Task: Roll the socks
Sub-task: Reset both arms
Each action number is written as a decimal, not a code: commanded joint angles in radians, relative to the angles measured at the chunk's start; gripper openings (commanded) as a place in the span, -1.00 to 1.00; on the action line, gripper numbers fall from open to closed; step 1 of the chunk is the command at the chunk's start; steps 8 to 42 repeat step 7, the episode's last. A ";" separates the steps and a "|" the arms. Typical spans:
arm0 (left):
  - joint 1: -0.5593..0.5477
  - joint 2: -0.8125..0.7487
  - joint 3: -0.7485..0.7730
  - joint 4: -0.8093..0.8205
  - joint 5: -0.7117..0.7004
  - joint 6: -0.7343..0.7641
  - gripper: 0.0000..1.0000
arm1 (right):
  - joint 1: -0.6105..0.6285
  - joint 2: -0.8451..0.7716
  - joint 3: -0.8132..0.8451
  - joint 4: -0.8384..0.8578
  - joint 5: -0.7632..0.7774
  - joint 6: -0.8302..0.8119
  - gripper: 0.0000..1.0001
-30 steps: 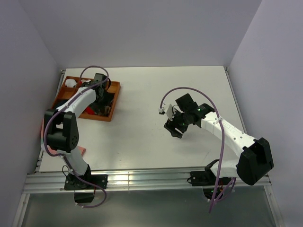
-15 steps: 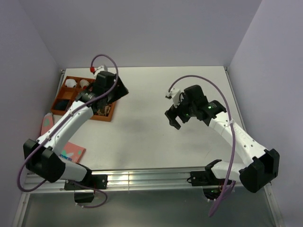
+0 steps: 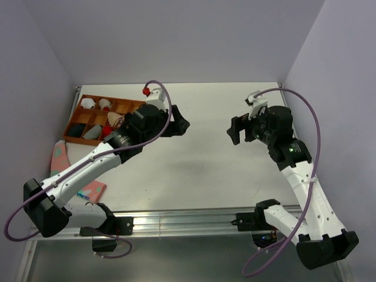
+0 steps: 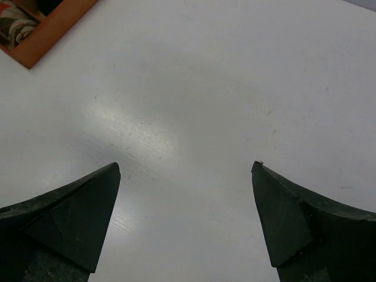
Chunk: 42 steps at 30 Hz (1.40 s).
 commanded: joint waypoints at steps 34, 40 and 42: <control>-0.010 0.027 0.018 0.067 0.047 0.058 0.56 | -0.023 -0.033 -0.026 0.087 -0.009 0.056 1.00; -0.010 0.027 0.018 0.067 0.047 0.058 0.56 | -0.023 -0.033 -0.026 0.087 -0.009 0.056 1.00; -0.010 0.027 0.018 0.067 0.047 0.058 0.56 | -0.023 -0.033 -0.026 0.087 -0.009 0.056 1.00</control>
